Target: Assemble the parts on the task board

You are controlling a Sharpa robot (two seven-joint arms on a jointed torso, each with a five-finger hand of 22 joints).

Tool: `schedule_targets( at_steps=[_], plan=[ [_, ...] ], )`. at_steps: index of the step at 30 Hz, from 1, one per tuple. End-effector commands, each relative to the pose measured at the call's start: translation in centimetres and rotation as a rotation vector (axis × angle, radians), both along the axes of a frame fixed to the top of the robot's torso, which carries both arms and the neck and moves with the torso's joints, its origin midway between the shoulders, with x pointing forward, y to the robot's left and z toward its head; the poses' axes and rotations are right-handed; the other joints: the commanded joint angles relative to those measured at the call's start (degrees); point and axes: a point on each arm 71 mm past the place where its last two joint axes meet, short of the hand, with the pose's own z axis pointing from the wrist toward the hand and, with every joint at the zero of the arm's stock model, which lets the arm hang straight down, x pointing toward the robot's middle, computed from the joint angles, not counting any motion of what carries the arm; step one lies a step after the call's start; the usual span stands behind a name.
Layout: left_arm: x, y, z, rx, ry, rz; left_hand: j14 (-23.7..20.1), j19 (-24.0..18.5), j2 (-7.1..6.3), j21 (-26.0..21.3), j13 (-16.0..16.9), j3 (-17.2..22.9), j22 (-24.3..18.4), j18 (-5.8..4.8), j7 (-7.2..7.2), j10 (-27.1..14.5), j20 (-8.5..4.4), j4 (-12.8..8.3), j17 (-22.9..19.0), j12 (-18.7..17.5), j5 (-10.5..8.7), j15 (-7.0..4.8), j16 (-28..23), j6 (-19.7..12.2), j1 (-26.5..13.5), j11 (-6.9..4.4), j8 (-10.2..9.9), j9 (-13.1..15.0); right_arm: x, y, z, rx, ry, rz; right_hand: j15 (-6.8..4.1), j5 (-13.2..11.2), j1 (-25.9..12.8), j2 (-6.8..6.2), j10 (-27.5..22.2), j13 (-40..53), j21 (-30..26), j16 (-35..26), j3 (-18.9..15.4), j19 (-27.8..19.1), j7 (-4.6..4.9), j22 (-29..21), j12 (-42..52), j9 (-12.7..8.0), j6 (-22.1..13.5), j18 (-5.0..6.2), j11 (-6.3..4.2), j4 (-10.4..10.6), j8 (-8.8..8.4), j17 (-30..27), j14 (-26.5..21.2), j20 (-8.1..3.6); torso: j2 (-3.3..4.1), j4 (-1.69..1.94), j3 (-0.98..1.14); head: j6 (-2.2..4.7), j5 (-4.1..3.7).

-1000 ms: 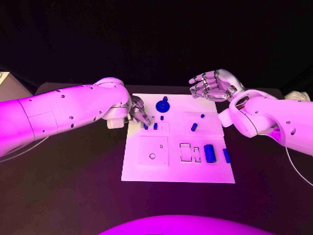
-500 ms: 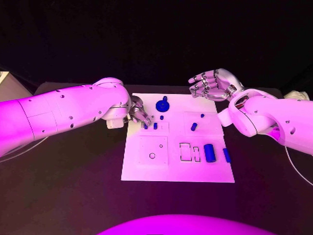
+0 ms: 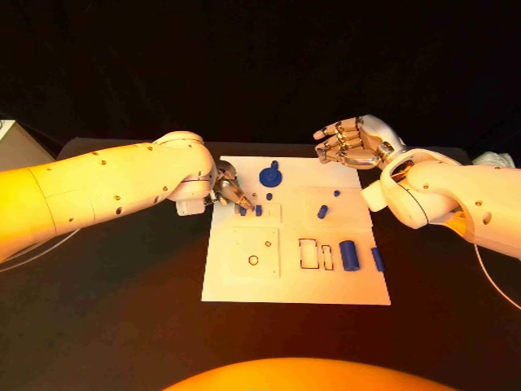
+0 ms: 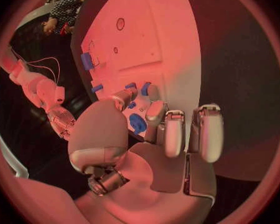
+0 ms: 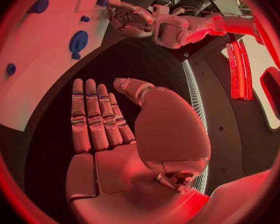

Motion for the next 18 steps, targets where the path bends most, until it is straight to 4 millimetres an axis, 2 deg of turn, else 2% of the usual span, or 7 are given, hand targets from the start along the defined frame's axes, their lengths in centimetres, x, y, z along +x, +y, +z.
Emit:
schedule_targets(
  at_steps=[1,18],
  plan=[
    [0.2,0.35,0.04,0.017,-0.03,0.013,5.59,2.18,-0.02,-0.37,-0.14,-0.48,10.15,-0.55,0.39,-0.31,-0.28,0.54,13.96,-0.22,-0.8,-0.3,-0.16,-0.17,0.88,0.12,-0.33,-0.07,-0.07,0.15,-0.01,0.001,0.001,0.017,0.01,0.17,-0.43,0.31,-0.23,-0.02,-0.03,-0.29,-0.32,0.02,2.28,-0.05,-0.27,-0.1,-0.37,0.63,-0.01,0.15,-0.24,-0.05,-0.21,0.45,0.04,-0.02,0.01,0.06,0.09],
    [0.15,1.33,0.44,-0.029,-0.057,0.039,5.57,2.06,-0.04,-0.57,0.06,-3.05,10.0,-0.5,0.46,-0.42,-0.23,3.39,13.88,-0.23,-4.52,-0.26,-0.21,-0.3,2.52,0.2,-0.08,-0.02,-0.06,0.08,-0.03,0.0,0.002,0.018,0.02,0.16,-0.43,0.31,-0.23,-0.02,-0.02,-0.27,-0.35,0.03,2.3,-0.19,-0.29,-0.1,-0.37,0.64,0.0,0.15,-0.25,-0.11,-0.21,0.46,0.02,-0.06,-0.01,0.15,0.05]
  ],
)
